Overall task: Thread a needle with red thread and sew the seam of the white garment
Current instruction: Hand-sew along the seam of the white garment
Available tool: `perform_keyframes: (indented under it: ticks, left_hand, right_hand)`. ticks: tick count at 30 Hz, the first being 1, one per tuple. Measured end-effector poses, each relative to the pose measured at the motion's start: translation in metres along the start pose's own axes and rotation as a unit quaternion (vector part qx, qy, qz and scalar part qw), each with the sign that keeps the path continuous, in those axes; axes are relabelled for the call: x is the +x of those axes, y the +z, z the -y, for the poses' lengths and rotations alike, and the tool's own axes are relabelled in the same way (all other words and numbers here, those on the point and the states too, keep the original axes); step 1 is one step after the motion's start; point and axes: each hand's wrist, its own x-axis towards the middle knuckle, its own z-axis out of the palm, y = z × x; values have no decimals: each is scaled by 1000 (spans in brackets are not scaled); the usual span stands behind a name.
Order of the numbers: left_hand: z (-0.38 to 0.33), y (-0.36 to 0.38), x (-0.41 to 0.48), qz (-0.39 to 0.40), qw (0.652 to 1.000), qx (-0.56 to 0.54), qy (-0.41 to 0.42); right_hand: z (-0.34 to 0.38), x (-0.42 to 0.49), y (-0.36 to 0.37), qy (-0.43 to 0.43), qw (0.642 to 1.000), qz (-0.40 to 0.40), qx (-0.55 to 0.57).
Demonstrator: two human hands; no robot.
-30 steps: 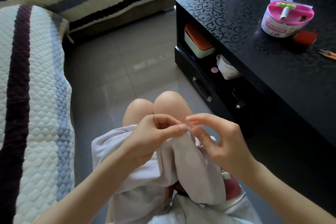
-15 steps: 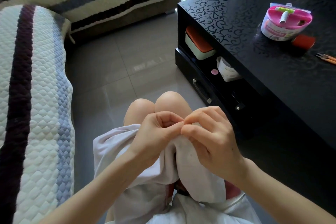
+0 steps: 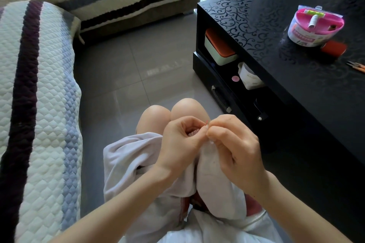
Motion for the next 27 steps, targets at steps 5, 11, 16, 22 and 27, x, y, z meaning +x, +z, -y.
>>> perform_keyframes:
  ticks: [5,11,16,22,27]
  left_hand:
    - [7,10,1,-62,993,77,69]
    - [28,5,4,-87,990,110,-24]
    - [16,2,6,-51,998,12,-43]
    - [-5,-11,20,50,970,-146,-188]
    - [-21,-26,40,69,941,-211,-255]
  right_hand:
    - [-4,-2,1,120,991,-41,43]
    - [3,10,2,82,991,-102,0]
    - [-3,27,-4,243,956,-94,134]
    - [1,28,-15,375,864,-80,327]
    - [-7,22,-21,396,878,-43,267]
